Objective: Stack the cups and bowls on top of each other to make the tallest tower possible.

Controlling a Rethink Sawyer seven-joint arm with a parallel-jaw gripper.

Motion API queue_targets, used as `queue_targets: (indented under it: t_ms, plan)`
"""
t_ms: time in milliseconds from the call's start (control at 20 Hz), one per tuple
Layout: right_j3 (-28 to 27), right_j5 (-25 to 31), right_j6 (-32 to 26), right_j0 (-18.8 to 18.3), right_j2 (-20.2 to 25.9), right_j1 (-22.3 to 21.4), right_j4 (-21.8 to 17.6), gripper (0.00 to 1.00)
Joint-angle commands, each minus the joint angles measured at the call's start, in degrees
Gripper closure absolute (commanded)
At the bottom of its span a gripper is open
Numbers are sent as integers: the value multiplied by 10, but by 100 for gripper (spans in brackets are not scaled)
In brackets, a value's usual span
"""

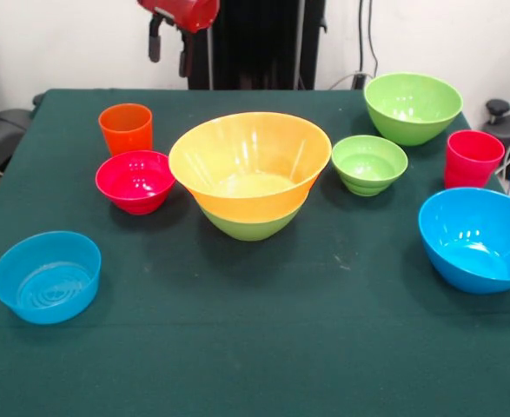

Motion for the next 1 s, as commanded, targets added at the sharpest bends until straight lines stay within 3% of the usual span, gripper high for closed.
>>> queue_targets:
  t_ms: [50,250,500,800,1000]
  plan:
    - [36,-125,-13,-4,27,100,-114,0]
    - [-9,-152,-16,21,9,130,-160,0]
    - [-68,-177,-7,85,-49,152,-191,0]
    - [-73,-124,-31,53,5,146,-208,0]
    - [-68,-91,-52,52,-5,118,-226,0]
